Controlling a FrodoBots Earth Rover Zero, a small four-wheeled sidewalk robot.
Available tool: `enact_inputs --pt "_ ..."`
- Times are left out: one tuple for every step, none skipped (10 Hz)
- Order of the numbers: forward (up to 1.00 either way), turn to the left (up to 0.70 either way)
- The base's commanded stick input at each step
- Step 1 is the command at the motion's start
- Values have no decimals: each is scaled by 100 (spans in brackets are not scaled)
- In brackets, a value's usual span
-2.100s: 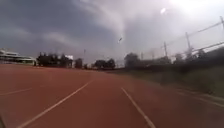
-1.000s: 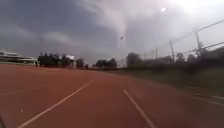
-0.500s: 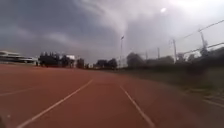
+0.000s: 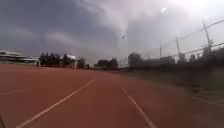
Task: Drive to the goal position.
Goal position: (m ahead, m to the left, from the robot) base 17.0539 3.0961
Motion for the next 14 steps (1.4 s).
enact_inputs --pt "70 0" --pt "70 0" --pt "70 0" --pt "70 0" --pt "70 0" --pt "70 0" --pt "70 0" --pt "70 0" --pt "70 0" --pt "70 0" --pt "70 0" --pt "70 0" --pt "70 0" --pt "70 0"
